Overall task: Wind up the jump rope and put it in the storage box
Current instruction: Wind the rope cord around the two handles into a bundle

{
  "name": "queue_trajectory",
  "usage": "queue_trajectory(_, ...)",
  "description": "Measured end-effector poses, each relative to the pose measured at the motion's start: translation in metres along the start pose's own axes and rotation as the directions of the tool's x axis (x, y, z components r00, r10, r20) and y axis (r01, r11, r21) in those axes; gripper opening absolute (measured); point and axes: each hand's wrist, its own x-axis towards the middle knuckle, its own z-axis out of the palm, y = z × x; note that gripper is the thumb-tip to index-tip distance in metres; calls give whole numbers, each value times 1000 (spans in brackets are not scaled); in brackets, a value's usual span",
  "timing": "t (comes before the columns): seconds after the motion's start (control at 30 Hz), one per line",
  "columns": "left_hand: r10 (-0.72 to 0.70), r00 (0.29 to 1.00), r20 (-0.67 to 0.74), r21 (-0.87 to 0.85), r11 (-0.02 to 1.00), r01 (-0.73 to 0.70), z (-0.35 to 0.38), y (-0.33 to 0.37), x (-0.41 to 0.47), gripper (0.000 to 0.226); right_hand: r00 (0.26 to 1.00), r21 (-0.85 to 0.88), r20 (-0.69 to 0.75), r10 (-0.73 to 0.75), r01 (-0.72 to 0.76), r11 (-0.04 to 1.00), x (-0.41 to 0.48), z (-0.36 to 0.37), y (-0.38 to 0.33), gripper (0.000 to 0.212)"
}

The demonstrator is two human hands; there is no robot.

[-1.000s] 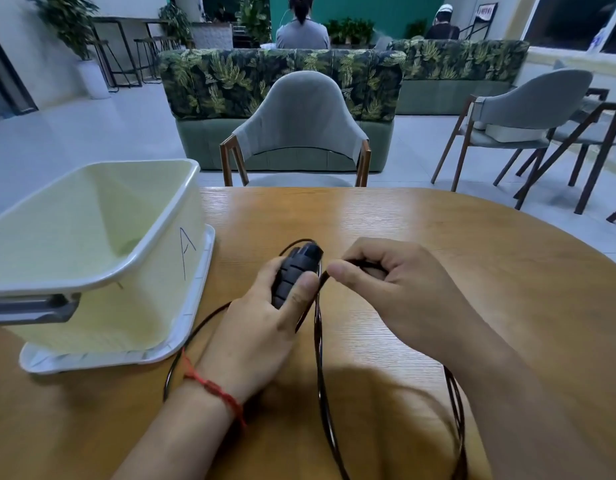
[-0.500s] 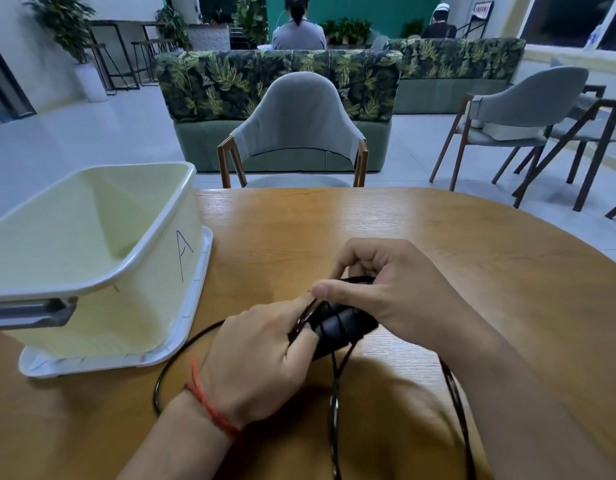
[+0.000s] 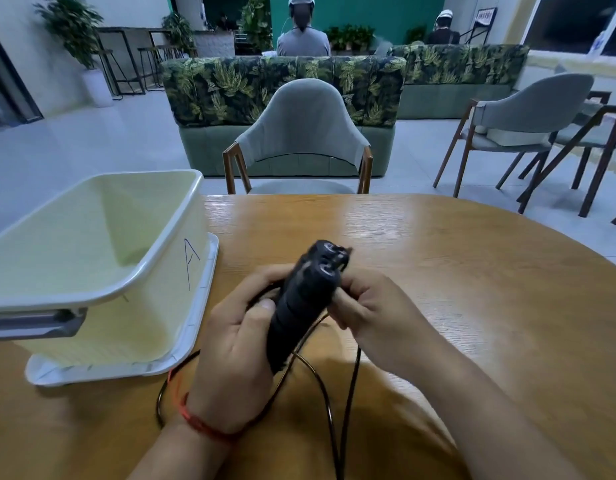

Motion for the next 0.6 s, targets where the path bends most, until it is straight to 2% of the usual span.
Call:
queue_trajectory(0.07, -121, 990, -78, -174, 979, 106, -5, -4, 8, 47, 1000, -196, -12, 8, -11, 981, -6, 8, -7, 39)
queue_trajectory(0.1, -157, 984, -83, -209, 968, 137, -7, -5, 10, 48, 1000, -305, -20, 3, -9, 952, -9, 11, -11, 37)
queue_trajectory(0.23, -224, 975, 5, -130, 966, 223, -14, -6, 14, 47, 997, -573, -25, 68, -70, 816, -13, 23, -26, 34)
queue_trajectory(0.33, -279, 960, 12, -87, 956, 279, -15, -12, 15, 49, 991, -727, -56, 124, -125, 676, -14, 26, -34, 32)
queue_trajectory(0.43, -257, 966, -38, -67, 965, 254, -16, -11, 16, 47, 987, -802, -65, 146, -138, 581, -14, 29, -39, 32)
queue_trajectory(0.6, -278, 943, -182, -142, 957, 254, -22, -11, 19, 41, 990, -798, 33, 139, -57, 600, -22, 42, -40, 28)
